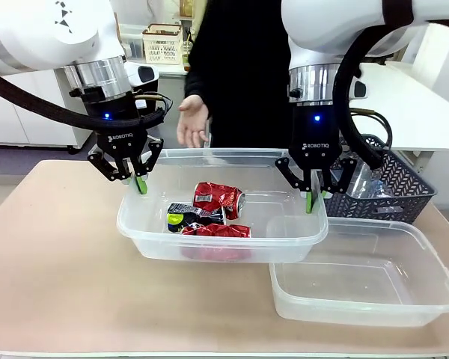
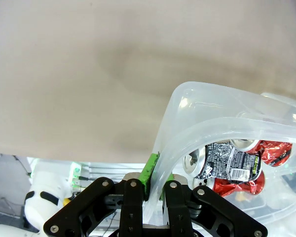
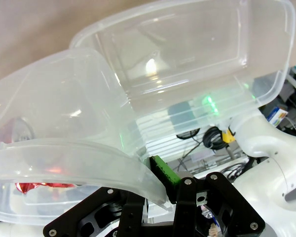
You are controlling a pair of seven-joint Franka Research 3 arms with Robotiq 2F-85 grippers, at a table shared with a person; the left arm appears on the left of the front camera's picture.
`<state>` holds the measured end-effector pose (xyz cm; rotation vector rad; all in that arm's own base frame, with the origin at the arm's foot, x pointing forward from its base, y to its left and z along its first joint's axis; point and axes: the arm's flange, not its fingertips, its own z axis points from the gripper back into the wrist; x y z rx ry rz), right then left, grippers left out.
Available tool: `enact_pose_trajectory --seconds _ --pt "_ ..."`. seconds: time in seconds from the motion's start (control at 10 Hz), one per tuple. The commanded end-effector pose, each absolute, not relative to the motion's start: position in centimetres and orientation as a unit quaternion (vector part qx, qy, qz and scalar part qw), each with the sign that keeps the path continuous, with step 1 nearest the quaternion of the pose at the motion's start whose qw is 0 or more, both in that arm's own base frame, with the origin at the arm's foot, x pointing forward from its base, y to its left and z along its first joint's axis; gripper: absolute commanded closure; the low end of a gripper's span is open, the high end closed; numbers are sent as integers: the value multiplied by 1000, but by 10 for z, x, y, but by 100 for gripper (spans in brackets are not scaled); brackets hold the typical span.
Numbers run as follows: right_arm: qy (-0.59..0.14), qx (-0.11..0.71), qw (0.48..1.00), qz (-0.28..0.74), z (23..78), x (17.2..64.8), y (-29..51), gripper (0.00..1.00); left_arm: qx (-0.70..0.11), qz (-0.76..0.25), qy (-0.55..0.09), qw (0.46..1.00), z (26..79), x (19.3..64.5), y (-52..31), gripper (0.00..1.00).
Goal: Sort the waste into each basket.
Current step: Offer the picked Organizing box to the human.
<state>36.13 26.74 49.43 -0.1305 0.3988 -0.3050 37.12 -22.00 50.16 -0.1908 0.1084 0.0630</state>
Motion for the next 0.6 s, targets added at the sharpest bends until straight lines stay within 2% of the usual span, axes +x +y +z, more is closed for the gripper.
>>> enact_pose_trajectory --seconds 0.0,0.1,0.3,0.5 --pt "197 -65 967 -151 494 361 267 95 -95 31 54 993 502 371 -220 94" --pt "208 -60 969 -117 500 391 271 95 -75 27 70 994 517 408 -225 94" --pt "226 -53 969 -86 510 459 280 95 -50 40 54 997 550 484 -234 94" --pt "242 -54 966 -77 503 510 291 95 -49 47 70 995 558 540 -240 94"
